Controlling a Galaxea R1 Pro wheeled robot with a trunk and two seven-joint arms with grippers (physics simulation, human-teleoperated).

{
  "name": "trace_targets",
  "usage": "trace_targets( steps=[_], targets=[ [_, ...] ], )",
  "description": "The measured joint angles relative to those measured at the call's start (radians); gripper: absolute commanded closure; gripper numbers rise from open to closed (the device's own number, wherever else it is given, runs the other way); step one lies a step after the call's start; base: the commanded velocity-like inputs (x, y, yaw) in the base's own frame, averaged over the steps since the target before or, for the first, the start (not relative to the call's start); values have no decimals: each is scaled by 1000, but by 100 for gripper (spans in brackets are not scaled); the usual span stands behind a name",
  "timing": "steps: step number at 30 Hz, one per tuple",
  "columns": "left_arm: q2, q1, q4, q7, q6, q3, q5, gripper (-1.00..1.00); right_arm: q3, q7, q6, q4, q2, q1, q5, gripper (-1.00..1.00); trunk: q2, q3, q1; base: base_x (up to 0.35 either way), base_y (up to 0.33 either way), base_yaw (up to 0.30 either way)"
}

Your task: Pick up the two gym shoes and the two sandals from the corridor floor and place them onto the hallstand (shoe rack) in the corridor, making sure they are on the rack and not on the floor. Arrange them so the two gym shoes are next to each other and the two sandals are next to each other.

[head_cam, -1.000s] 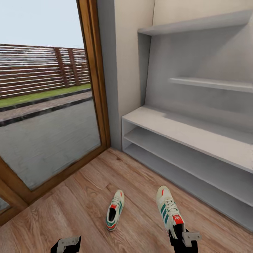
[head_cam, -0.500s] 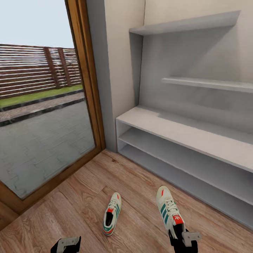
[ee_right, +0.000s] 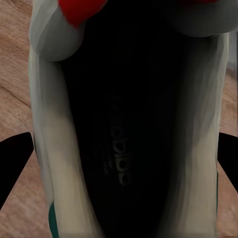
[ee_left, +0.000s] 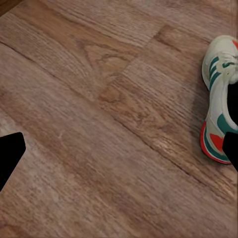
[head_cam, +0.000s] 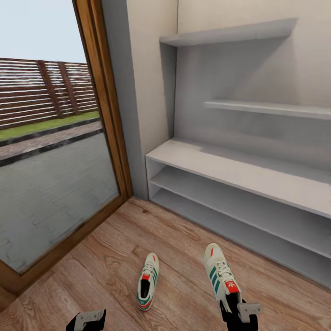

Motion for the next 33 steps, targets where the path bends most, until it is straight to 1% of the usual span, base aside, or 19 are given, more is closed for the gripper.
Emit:
trace_targets(
  steps=[14, 15, 16, 18, 19, 20, 21, 24, 25, 28, 29, 33],
  targets=[
    [-1, -1, 0, 1, 4, 0, -3, -100, -1, -1, 0, -1, 3, 0, -1, 100, 0, 0, 0, 0, 5, -20],
    [-27, -61, 7, 78, 30, -6, -7, -100, -3, 5, 6, -74, -2, 0, -5, 100, 0, 0, 0, 0, 0, 0],
    [-30, -98, 9, 89, 34, -7, -8, -100, -1, 5, 7, -134, -2, -1, -2, 100, 0, 0, 0, 0, 0, 0],
    [-34, -136, 17, 108, 70, -10, -9, -100, 5, 7, 12, -189, -2, -1, -2, 100, 0, 0, 0, 0, 0, 0],
    [-49, -204, 23, 114, 240, -17, -10, -100, 68, 75, 129, -288, 0, 0, -1, 100, 0, 0, 0, 0, 0, 0],
    [-52, -284, 22, 114, 274, -24, -12, -100, 85, 102, 176, -424, -1, 0, -2, 100, 0, 0, 0, 0, 0, 0],
    [-53, -289, 23, 114, 294, -34, -12, -100, 90, 127, 219, -484, -1, 0, -5, 100, 0, 0, 0, 0, 0, 0],
    [-54, -307, 23, 114, 312, -59, -12, -100, 93, 169, 275, -531, -3, 0, -5, 100, 0, 0, 0, 0, 0, 0],
    [-54, -313, 22, 112, 319, -77, -12, -100, 95, 198, 299, -553, -4, 0, -4, 100, 0, 0, 0, 0, 0, 0],
    [-53, -319, 22, 111, 326, -101, -12, -100, 96, 242, 322, -573, -6, 0, -2, 100, 0, 0, 0, 0, 0, 0],
    [-52, -321, 22, 110, 329, -112, -12, -100, 96, 268, 330, -580, -7, 0, -1, 100, 0, 0, 0, 0, 0, 0],
    [-52, -322, 23, 110, 331, -124, -12, -100, 95, 310, 341, -591, -17, 0, -1, 100, 0, 0, 0, 0, 0, 0]
  ],
)
